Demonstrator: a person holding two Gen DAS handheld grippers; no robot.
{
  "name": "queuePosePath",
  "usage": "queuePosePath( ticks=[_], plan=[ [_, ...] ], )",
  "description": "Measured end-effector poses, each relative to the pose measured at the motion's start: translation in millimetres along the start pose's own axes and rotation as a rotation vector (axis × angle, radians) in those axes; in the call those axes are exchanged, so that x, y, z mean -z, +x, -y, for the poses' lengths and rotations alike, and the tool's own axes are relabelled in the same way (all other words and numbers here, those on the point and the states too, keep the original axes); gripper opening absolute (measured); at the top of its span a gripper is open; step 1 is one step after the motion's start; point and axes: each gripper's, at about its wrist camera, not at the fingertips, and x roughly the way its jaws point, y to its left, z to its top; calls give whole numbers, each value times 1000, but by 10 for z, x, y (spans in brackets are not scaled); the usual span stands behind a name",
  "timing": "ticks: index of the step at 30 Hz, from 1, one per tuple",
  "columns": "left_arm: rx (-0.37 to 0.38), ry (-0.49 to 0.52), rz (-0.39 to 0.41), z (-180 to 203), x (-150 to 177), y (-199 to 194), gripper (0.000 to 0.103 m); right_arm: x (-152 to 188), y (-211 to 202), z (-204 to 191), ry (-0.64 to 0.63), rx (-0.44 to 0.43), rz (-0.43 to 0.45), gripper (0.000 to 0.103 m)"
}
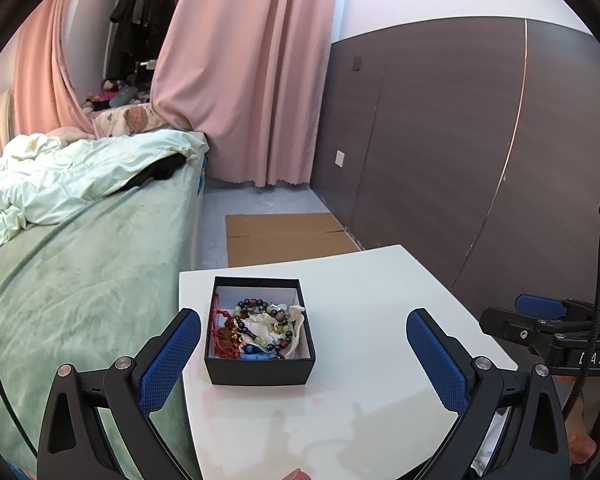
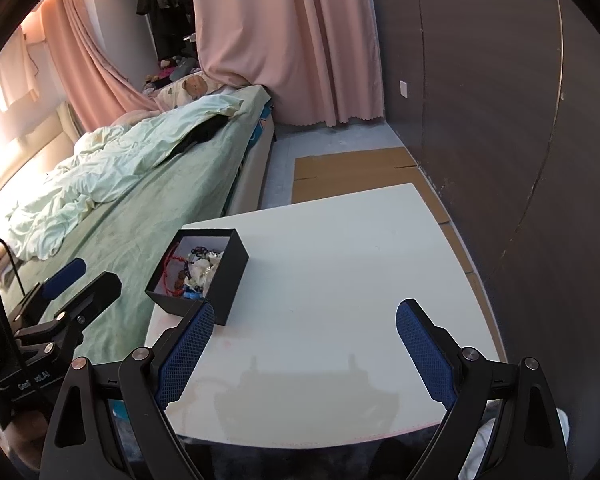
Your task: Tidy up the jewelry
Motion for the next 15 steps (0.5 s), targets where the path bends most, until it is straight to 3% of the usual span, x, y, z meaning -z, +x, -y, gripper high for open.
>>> queuePosePath(
  ticks=[15],
  plan=[
    [-8,-1,1,-8,12,-5,103,-1,10,-1,1,19,-6,93]
  ],
)
